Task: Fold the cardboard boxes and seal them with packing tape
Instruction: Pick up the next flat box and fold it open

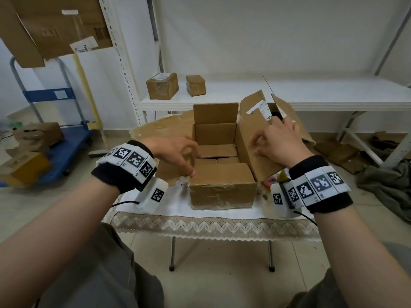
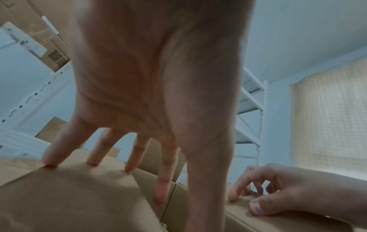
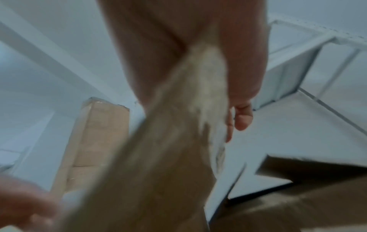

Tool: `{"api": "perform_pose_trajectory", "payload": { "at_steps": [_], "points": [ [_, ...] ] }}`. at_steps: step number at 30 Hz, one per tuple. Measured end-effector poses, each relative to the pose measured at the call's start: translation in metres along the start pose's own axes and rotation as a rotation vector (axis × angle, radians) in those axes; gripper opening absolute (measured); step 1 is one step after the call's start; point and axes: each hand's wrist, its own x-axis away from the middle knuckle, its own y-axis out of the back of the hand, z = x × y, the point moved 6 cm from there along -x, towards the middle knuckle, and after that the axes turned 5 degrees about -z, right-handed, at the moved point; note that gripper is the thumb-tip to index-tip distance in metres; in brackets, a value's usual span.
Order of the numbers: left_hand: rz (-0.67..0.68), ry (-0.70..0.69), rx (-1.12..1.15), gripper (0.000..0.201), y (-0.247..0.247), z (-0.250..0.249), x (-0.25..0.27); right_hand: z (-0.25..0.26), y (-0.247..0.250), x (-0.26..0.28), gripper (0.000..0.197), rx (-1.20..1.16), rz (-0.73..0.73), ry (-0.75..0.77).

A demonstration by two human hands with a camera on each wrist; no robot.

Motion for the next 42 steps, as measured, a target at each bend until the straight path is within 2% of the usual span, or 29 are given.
{"api": "perform_pose_trajectory", "payload": {
  "at_steps": [4, 7, 9, 11, 13, 15, 18, 22, 25, 26, 28, 29, 31, 33, 34, 38, 42],
  "points": [
    [0.068, 0.075, -0.092, 0.059, 0.002, -0.001, -0.003, 0.027, 0.006, 0.016, 0.023, 0.054, 0.130, 0.137],
    [0.109, 0.114, -0.127, 0.069, 0.005, -0.002, -0.008, 0.041, -0.006, 0.029, 0.048, 0.122, 0.307, 0.232],
    [0.123, 0.142, -0.092, 0.082, 0.012, 0.000, -0.014, 0.042, -0.014, 0.031, 0.059, 0.169, 0.390, 0.264],
    [0.131, 0.196, 0.010, 0.108, 0.024, 0.004, -0.022, 0.039, -0.018, 0.030, 0.064, 0.182, 0.451, 0.277],
    [0.074, 0.252, 0.126, 0.126, 0.040, 0.009, -0.034, 0.038, -0.019, 0.030, 0.064, 0.173, 0.491, 0.281],
    [-0.080, 0.282, 0.188, 0.127, 0.056, 0.013, -0.049, 0.037, -0.019, 0.030, 0.061, 0.147, 0.515, 0.278],
    [-0.282, 0.233, 0.170, 0.129, 0.068, 0.015, -0.067, 0.034, -0.018, 0.032, 0.054, 0.084, 0.526, 0.261],
    [-0.289, 0.183, 0.241, 0.119, 0.056, 0.008, -0.077, 0.031, -0.021, 0.034, 0.052, 0.050, 0.540, 0.251],
    [-0.285, 0.170, 0.164, 0.096, 0.054, -0.001, -0.073, 0.030, -0.020, 0.035, 0.053, 0.029, 0.531, 0.244],
    [-0.237, 0.158, 0.136, 0.087, 0.053, -0.004, -0.070, 0.030, -0.020, 0.035, 0.053, 0.017, 0.527, 0.244],
    [-0.053, 0.108, 0.092, 0.073, 0.044, -0.015, -0.060, 0.029, -0.020, 0.036, 0.052, -0.001, 0.521, 0.241],
    [0.051, 0.085, 0.061, 0.076, 0.037, -0.021, -0.056, 0.029, -0.020, 0.036, 0.052, -0.009, 0.520, 0.238],
    [0.196, 0.087, -0.031, 0.099, 0.023, -0.022, -0.051, 0.027, -0.021, 0.036, 0.050, -0.028, 0.513, 0.230],
    [0.257, 0.130, -0.130, 0.132, 0.011, -0.016, -0.048, 0.027, -0.019, 0.035, 0.046, -0.055, 0.488, 0.219],
    [0.272, 0.150, -0.125, 0.140, 0.004, -0.014, -0.046, 0.028, -0.016, 0.035, 0.043, -0.069, 0.470, 0.218],
    [0.272, 0.168, -0.040, 0.144, -0.009, -0.016, -0.040, 0.022, 0.001, 0.023, 0.030, -0.244, 0.307, 0.205],
    [0.261, 0.176, -0.081, 0.143, -0.008, -0.015, -0.034, -0.003, 0.028, 0.011, 0.037, -0.478, -0.028, 0.006]
  ]
}}
